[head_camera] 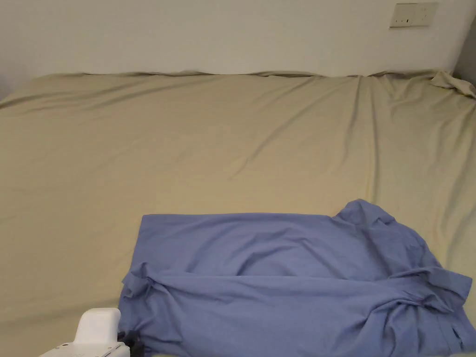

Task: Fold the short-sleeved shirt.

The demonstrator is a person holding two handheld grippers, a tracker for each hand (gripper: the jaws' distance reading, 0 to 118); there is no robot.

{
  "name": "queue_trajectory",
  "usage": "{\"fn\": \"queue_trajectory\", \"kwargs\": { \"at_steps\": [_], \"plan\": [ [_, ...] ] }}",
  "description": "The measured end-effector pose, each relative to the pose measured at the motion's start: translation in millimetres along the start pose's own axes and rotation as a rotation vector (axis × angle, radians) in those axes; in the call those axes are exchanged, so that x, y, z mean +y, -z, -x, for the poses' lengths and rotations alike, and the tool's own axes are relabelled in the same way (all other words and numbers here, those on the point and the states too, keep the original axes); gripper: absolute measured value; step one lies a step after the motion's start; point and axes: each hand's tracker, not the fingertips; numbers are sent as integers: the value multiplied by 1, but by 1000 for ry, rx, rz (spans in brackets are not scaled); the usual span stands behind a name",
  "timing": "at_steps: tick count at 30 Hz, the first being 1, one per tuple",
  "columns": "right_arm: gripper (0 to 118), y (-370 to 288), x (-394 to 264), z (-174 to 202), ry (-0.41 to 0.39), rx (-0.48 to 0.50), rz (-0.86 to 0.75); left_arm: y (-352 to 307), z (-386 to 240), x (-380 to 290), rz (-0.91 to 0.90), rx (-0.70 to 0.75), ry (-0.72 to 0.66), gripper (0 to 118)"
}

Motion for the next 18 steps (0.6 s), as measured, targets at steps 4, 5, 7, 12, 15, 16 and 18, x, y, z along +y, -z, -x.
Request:
{"fn": "queue_trajectory", "kwargs": {
  "at_steps": [4, 5, 7, 12, 15, 16, 18],
  "plan": [
    [8, 17, -3, 1, -9, 13, 33, -4, -8, 5, 6, -14, 1, 5],
    [8, 20, -4, -1, -8, 14, 39, -7, -8, 6, -1, -12, 7, 5],
    [8, 23, -3, -7, 18, 23, 48, -11, -3, 9, -1, -18, -11, 5],
    [112, 50, 5, -44, 98, 51, 147, -19, 3, 11, -6, -28, -57, 5],
    [110, 81, 8, -74, 183, 34, 155, -19, 2, 12, -7, -21, -60, 5],
    [110, 93, 10, -80, 184, -6, 180, -19, 1, 12, -6, -20, -60, 5],
    [110, 119, 13, -94, 194, -9, 182, -17, 2, 14, 2, -17, -58, 5]
  ]
}}
